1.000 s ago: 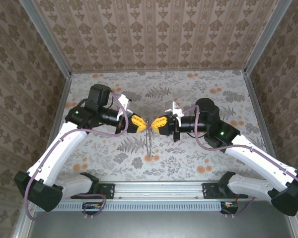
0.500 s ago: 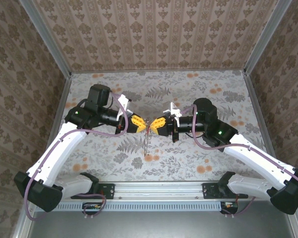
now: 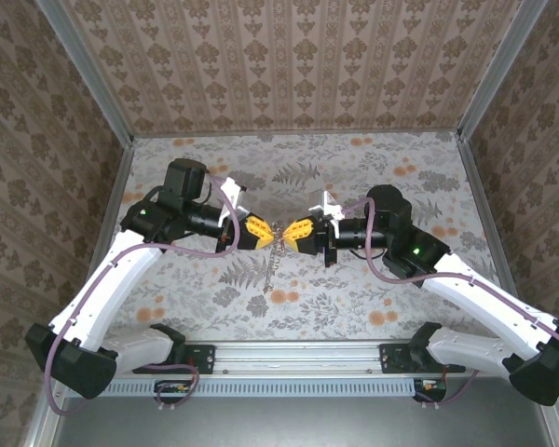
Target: Put the keys on the keyring
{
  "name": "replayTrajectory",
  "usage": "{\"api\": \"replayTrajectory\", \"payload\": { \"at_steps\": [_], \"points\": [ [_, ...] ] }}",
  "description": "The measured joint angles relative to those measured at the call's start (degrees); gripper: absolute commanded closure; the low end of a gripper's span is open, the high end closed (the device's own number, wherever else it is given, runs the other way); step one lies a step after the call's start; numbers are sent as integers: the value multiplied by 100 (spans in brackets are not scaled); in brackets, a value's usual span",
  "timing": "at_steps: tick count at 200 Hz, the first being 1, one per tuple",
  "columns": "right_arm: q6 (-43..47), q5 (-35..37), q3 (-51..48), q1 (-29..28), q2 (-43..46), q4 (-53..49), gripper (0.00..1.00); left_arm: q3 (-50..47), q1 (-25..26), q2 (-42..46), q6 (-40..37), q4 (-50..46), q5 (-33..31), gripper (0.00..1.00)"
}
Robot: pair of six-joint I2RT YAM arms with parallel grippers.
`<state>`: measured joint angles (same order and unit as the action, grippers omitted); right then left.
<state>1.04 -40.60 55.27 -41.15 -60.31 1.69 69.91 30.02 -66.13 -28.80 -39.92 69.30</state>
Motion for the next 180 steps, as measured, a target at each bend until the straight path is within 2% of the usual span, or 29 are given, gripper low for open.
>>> {"api": "replayTrajectory", "payload": {
  "at_steps": [180],
  "points": [
    [-149,-11,-42,0,-94,240,100,0,2,87,0,2,-17,100]
  ]
}}
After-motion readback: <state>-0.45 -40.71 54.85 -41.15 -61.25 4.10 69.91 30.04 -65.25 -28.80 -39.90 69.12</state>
